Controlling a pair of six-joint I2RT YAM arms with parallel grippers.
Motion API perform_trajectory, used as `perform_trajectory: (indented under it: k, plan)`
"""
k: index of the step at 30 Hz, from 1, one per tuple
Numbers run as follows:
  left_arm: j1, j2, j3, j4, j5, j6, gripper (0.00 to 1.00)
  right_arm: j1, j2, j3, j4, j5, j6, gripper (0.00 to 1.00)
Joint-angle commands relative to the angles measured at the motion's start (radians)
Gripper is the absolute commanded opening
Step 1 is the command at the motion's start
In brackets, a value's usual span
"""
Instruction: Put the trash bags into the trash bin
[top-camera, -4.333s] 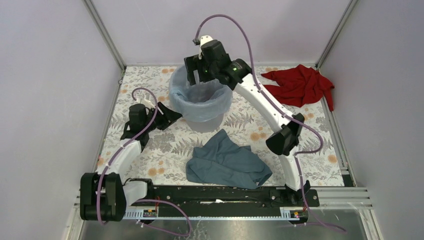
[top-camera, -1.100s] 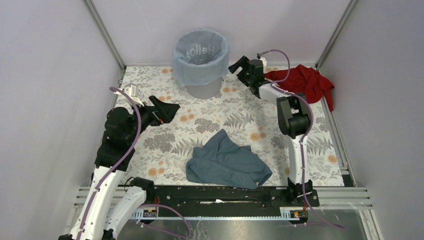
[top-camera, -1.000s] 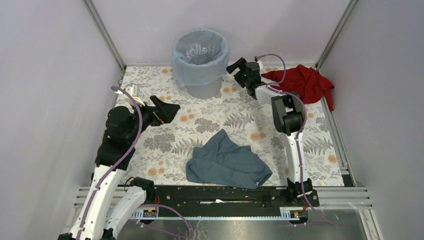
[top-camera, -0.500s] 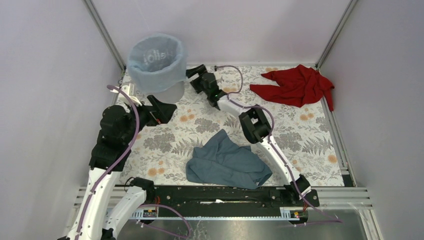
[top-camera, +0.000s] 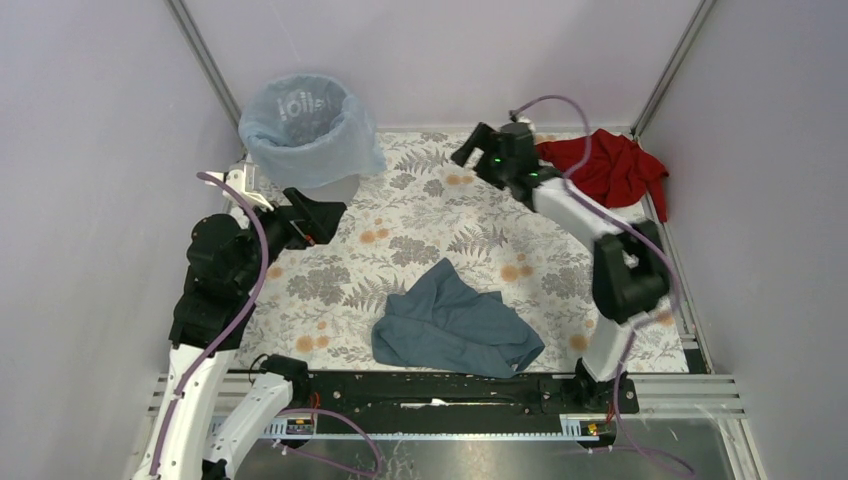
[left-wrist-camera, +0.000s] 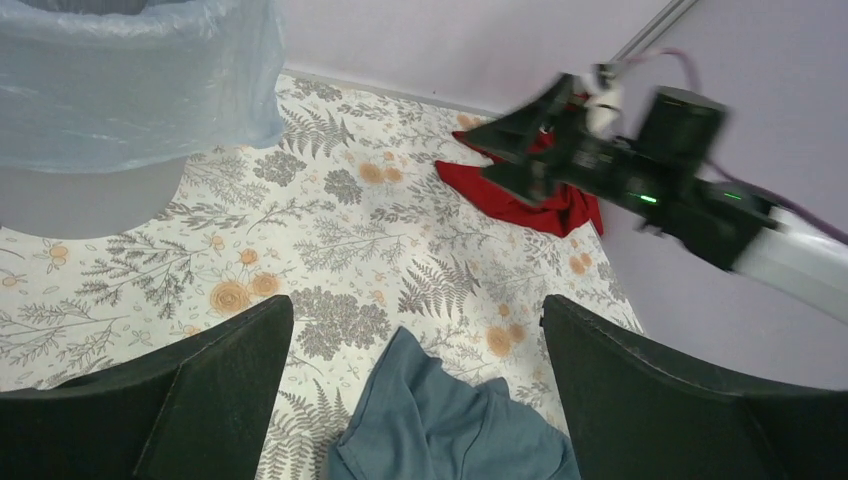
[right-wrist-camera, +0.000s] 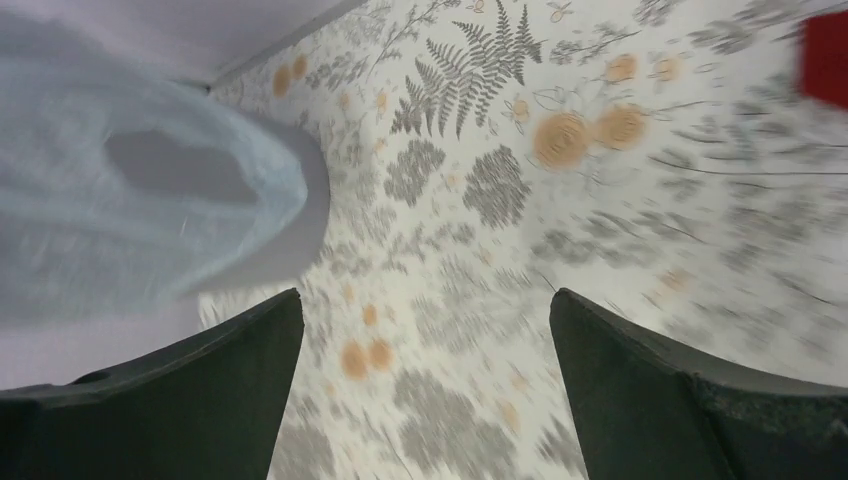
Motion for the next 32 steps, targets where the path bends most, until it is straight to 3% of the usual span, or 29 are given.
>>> perform_trajectory:
  k: [1, 3, 5, 12, 17, 24, 32]
  plan:
    - [-0.002, 0.022, 0.052, 0.106, -0.029, 0.014, 0.99, 0.008, -0.323, -0.185, -0.247, -0.136, -0.366, 1.00]
    - [-0.002, 0.036, 0.057, 0.126, -0.025, 0.012, 0.99, 0.006, -0.414, -0.209, -0.247, -0.244, -0.412, 1.00]
    - [-0.002, 0.060, 0.076, 0.133, -0.015, 0.009, 0.99, 0.007, -0.452, -0.128, -0.377, -0.267, -0.419, 1.00]
    - [-0.002, 0.064, 0.219, 0.126, 0.010, 0.018, 0.99, 0.007, -0.817, -0.128, -0.521, -0.132, -0.461, 1.00]
    - [-0.002, -0.003, 0.249, 0.184, -0.019, 0.012, 0.99, 0.008, -1.019, -0.038, -0.629, -0.037, -0.531, 1.00]
    - [-0.002, -0.047, 0.265, 0.215, -0.074, 0.028, 0.99, 0.008, -1.084, 0.125, -0.754, 0.044, -0.566, 1.00]
    - [-0.001, -0.047, 0.244, 0.194, -0.092, 0.018, 0.99, 0.008, -1.197, 0.015, -0.648, 0.146, -0.592, 0.99]
